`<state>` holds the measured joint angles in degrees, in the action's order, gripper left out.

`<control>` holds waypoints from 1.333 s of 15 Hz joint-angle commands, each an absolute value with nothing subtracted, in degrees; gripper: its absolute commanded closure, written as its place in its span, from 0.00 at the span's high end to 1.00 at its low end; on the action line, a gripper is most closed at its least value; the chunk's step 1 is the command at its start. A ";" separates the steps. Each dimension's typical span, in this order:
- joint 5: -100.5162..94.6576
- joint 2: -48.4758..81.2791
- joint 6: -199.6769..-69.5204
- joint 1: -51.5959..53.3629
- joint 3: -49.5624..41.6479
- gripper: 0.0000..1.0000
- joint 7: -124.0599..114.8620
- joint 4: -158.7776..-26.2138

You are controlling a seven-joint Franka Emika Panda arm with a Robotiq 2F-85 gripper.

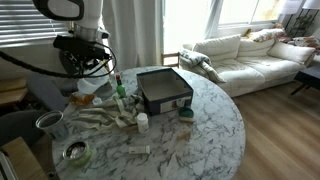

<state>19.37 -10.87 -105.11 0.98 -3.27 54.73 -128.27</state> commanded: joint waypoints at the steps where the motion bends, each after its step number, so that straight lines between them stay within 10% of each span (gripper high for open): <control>1: 19.27 -10.18 -105.14 1.36 -3.22 0.05 55.35 -127.56; 20: 1.03 -6.41 -110.47 11.87 9.96 0.01 68.42 -119.77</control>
<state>6.65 -7.45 -106.96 10.94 8.85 65.90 -119.19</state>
